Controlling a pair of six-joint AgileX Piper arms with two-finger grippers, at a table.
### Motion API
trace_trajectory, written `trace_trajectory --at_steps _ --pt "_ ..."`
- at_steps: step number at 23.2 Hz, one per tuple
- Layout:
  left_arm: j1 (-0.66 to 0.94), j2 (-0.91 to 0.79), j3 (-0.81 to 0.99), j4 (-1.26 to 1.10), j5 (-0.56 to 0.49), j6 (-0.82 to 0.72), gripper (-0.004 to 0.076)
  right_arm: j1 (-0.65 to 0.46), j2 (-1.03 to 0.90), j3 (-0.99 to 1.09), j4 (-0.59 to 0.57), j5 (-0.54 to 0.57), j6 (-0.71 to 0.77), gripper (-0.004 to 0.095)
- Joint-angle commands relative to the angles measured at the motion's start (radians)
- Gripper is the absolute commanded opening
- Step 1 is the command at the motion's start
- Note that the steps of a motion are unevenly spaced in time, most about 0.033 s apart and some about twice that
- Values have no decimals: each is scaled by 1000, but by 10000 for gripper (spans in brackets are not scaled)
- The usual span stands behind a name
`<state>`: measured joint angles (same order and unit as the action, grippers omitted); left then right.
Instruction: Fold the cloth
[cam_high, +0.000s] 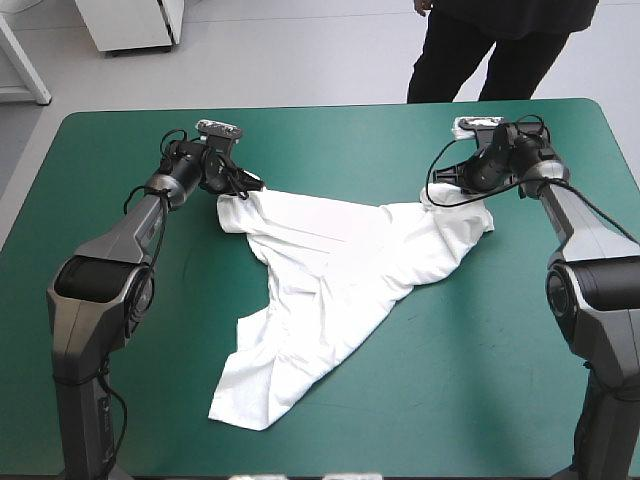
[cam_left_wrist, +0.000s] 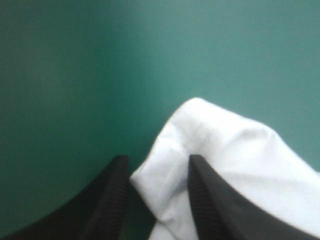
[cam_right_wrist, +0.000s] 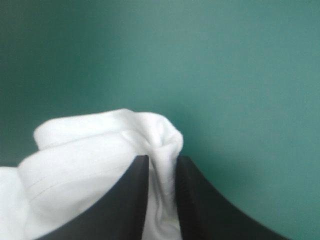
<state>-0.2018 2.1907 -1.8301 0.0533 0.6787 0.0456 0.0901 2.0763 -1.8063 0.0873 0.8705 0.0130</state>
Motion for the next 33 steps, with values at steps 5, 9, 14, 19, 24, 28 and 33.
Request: trace_trajectory --at_steps 5,9,14,19,24,28,33 --pt "0 -109 -80 -16 96 -11 472 -8 -63 -166 34 76 -13 420" --pt "0 -136 -122 -16 148 -7 453 -8 -65 -233 23 188 -13 420" --pt "0 -211 -144 -9 293 18 453 -6 -117 -238 23 310 -5 414" --pt "0 -277 -144 -4 520 30 453 -4 -217 -238 107 379 -13 414" --pt "0 -284 -144 -66 524 51 453 -4 -284 -238 121 379 -13 414" --pt "2 -273 -144 -53 412 51 453 -4 -284 -238 163 379 -13 414" --pt "2 -181 -177 -53 422 45 453 -4 -284 -238 161 379 -21 414"
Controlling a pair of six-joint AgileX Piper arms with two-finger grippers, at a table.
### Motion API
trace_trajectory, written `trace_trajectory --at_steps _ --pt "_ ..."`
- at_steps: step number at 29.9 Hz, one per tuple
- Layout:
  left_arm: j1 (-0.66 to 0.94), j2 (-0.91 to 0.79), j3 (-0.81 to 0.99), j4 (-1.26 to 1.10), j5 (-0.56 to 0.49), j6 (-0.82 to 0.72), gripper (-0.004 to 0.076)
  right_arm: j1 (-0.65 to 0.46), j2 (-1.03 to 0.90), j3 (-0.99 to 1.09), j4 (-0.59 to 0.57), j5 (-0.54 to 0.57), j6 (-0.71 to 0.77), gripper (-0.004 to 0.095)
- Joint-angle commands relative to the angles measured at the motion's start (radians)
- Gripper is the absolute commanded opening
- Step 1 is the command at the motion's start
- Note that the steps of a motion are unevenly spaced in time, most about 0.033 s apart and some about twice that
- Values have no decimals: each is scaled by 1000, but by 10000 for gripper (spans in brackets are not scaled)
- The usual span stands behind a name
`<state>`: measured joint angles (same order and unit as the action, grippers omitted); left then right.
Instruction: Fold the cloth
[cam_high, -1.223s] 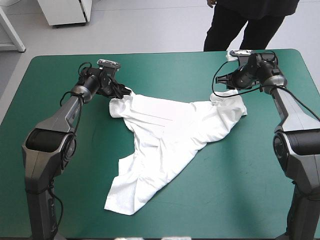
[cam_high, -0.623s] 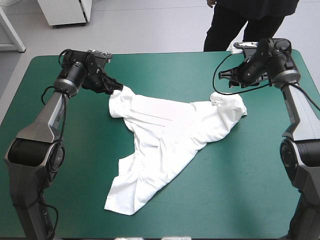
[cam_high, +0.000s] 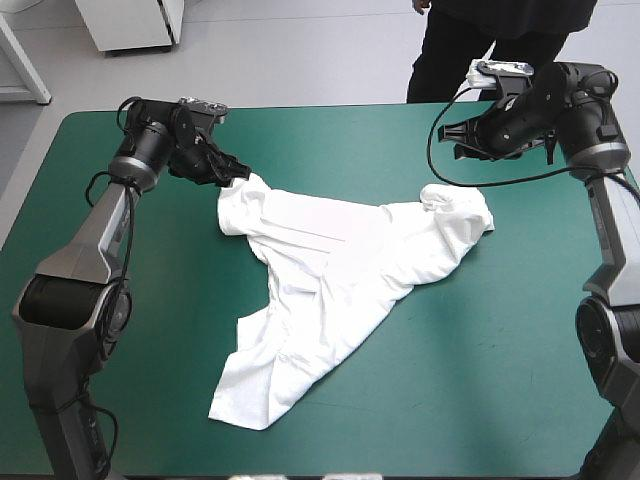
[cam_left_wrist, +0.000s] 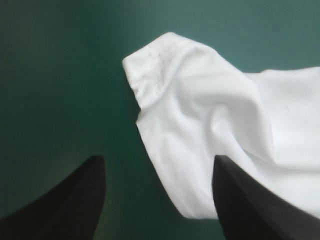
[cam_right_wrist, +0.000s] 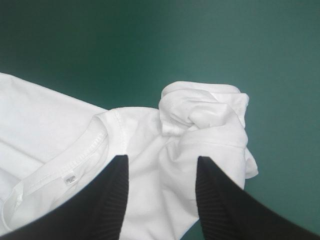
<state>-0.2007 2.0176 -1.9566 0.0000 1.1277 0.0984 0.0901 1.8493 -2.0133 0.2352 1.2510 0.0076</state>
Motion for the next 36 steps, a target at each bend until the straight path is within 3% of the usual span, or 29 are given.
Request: trace_trajectory --at_steps 1,11,25,28,33,36 --pt "1 7 -62 0 -27 -8 453 -4 -57 -32 14 -1 -15 414" --pt "36 169 -229 -20 -5 -38 451 -4 -55 -32 14 -1 -15 414" --pt "55 256 -243 -95 16 -5 441 -4 -52 -32 14 -28 -15 414" --pt "53 258 -243 -93 18 -5 339 -4 -52 -32 14 -25 -15 414" --pt "47 258 -243 -80 22 0 -8 -4 -52 -32 16 -2 -15 414" --pt "47 258 -243 -80 28 2 -9 -4 -58 -18 64 -2 -27 414"
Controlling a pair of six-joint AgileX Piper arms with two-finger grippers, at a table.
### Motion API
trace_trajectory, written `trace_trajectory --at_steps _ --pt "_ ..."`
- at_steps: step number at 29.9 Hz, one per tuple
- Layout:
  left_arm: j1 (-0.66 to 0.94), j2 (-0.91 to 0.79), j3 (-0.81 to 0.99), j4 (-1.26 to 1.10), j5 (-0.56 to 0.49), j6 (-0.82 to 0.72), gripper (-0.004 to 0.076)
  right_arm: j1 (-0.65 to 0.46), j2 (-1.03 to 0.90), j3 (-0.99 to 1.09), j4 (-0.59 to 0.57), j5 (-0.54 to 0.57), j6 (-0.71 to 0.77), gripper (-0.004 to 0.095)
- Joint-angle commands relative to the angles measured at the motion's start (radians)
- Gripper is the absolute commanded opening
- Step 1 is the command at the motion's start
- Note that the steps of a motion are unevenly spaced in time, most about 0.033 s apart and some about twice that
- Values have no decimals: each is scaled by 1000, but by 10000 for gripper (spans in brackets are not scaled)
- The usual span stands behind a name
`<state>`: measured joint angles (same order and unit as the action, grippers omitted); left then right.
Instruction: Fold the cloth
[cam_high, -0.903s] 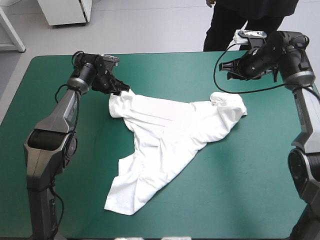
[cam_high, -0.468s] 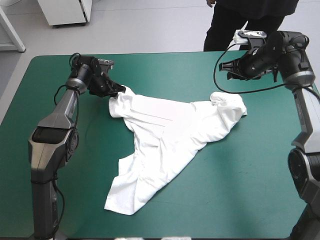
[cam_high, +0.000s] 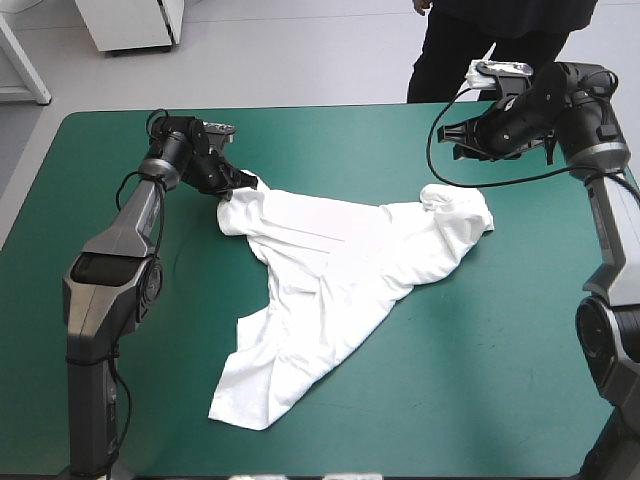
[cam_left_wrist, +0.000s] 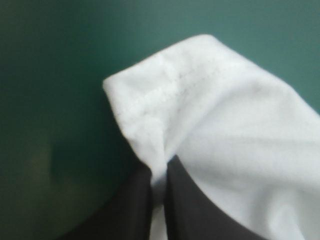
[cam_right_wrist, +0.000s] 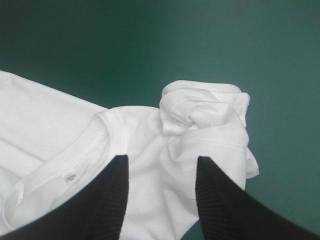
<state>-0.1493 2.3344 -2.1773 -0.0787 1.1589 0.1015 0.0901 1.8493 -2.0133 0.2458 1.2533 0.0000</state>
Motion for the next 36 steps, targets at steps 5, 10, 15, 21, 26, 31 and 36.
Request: trace_trajectory --at_steps 5,10,15,21,26,31,36 --pt "-5 -58 -23 -1 6 -1 -9 73 -102 41 73 -4 -57 414" --pt "-5 -58 -23 -5 14 -1 -9 184 -169 158 -17 -4 -45 414" --pt "-3 -58 -23 -8 31 -1 -9 217 -246 304 -105 -4 0 415" --pt "-3 -58 -23 -33 23 -1 -9 217 -333 474 -121 -4 0 476" --pt "-3 -58 -23 -45 19 -1 -9 217 -319 525 -227 -4 11 581" --pt "-3 -58 -23 -45 19 -1 -9 210 -254 525 -277 -19 59 581" --pt "-3 -58 -23 -45 19 -1 -9 158 -187 525 -261 -75 59 581"
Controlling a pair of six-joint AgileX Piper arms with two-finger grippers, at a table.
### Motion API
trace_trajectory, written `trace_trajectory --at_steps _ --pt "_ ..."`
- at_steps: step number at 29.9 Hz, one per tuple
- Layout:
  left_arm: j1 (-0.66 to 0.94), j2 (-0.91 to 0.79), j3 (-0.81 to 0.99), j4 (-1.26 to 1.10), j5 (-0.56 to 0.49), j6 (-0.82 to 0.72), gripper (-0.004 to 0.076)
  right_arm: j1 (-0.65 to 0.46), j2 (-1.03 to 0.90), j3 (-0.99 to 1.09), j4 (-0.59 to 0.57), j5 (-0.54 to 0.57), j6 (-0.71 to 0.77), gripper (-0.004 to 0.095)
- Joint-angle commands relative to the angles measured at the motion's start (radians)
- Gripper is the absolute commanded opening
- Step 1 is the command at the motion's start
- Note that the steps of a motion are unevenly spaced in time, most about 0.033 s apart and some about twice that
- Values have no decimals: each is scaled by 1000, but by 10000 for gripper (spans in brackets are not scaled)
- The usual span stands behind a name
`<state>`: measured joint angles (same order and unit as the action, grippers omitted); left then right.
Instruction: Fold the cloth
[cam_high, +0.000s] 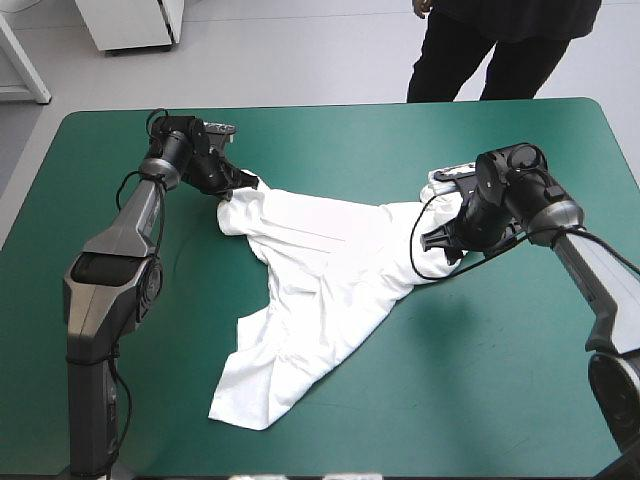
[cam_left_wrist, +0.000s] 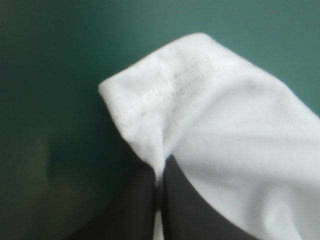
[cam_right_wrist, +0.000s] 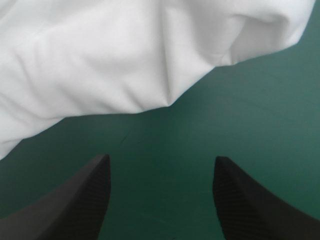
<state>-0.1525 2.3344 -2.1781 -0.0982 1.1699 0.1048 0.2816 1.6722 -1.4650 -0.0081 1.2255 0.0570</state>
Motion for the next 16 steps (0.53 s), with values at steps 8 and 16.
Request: trace_trajectory --at_steps 8,16 --pt "0 -58 -22 -25 4 -4 -9 -76 97 -23 99 -88 -22 516" --pt "0 -58 -22 -25 4 -4 -9 -74 196 -23 127 -129 -15 500"
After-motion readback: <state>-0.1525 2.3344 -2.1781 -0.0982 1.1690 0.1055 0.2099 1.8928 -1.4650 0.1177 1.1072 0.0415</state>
